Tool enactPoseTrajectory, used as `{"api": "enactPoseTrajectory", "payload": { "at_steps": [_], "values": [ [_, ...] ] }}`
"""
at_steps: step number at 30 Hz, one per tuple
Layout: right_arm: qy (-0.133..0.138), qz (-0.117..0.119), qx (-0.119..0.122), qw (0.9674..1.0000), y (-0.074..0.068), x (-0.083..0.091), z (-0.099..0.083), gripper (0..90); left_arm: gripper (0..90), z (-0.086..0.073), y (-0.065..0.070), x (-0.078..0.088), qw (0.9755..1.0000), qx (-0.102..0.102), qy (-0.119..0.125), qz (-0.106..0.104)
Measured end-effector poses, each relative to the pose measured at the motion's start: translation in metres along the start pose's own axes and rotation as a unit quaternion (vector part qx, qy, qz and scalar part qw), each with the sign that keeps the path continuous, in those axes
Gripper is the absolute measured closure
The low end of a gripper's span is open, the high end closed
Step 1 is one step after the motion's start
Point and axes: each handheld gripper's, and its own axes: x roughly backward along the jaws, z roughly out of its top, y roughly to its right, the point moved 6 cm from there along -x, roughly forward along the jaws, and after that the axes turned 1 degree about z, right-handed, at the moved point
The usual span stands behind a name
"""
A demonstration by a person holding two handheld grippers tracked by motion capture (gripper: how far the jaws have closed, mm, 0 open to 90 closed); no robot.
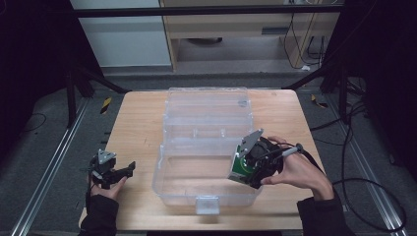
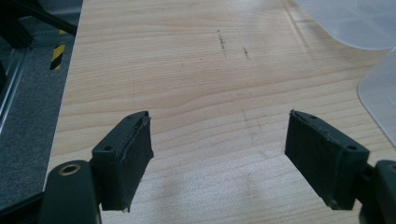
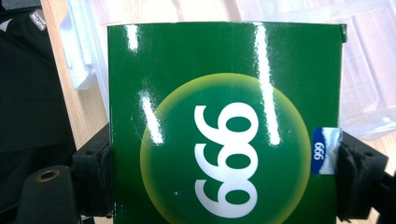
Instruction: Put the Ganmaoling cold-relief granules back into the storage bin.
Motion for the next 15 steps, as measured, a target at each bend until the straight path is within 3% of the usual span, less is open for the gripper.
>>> {"api": "enactPoseTrajectory", "payload": {
  "at_steps": [15],
  "values": [
    [-0.022,0.006,0.024,0.9994,-0.007,-0.018,-0.002,16.0,22.2,0.000,0.000,0.001,1.0000,0.001,0.001,0.000]
  ]
}}
